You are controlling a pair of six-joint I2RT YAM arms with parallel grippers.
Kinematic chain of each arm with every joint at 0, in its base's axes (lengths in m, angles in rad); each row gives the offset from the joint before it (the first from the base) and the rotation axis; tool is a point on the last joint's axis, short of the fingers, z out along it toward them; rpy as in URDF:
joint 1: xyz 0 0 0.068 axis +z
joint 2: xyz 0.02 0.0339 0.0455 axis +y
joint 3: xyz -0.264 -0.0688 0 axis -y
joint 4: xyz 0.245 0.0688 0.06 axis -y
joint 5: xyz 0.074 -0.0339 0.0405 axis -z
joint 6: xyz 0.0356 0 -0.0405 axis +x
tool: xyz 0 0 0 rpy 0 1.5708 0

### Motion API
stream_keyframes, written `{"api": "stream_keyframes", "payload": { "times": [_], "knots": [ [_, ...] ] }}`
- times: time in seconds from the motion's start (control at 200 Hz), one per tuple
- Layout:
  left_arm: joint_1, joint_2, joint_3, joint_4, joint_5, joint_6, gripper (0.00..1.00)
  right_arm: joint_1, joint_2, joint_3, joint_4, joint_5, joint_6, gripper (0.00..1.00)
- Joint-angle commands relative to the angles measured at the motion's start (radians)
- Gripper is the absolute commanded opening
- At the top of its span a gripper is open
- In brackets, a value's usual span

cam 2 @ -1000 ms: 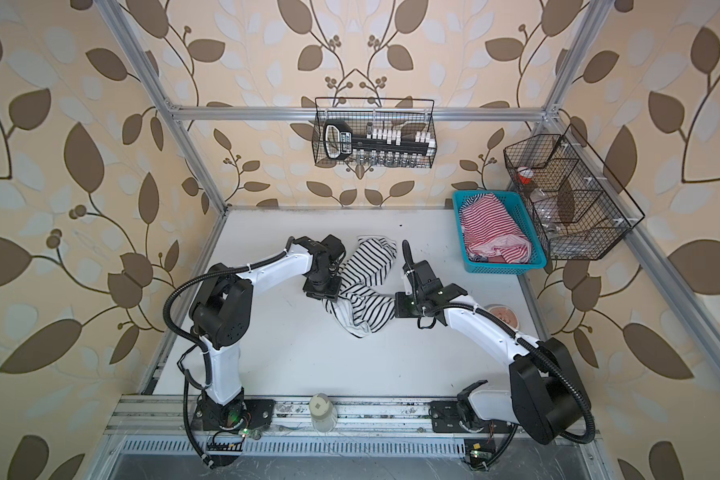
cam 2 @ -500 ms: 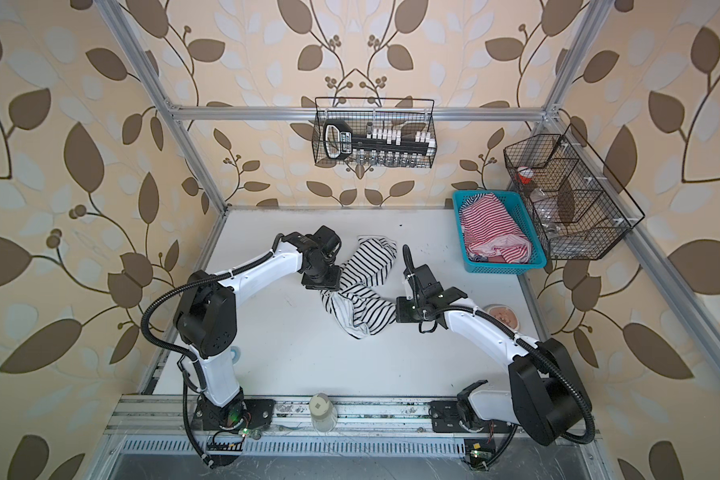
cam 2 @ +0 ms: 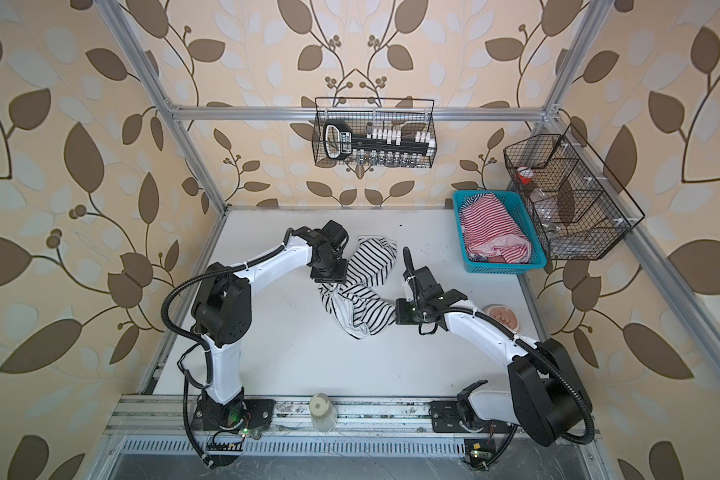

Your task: Fold and stack the tank tops

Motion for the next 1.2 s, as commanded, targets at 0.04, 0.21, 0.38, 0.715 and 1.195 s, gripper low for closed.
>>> {"api": "stream_keyframes", "payload": {
  "times": [0.04,0.21,0.38,0.715,1.195],
  "knots": [
    [-0.006,0.010,0.040,-0.033,0.016,-0.013,0.43,0.003,-0.001,-0.024,0.009,-0.018,0.006,0.00],
    [-0.007,-0.006,0.038,-0.046,-0.010,-0.014,0.38,0.003,0.001,-0.028,0.011,-0.021,0.008,0.00],
    [-0.006,-0.028,0.034,-0.058,-0.028,-0.010,0.36,0.003,0.003,-0.029,0.014,-0.023,0.008,0.00],
    [-0.007,-0.038,0.042,-0.078,-0.057,-0.008,0.33,0.004,0.002,-0.031,0.015,-0.025,0.011,0.00],
    [-0.001,-0.047,0.042,-0.103,-0.099,0.001,0.26,0.017,0.012,-0.034,0.023,-0.026,0.017,0.00]
  ]
}}
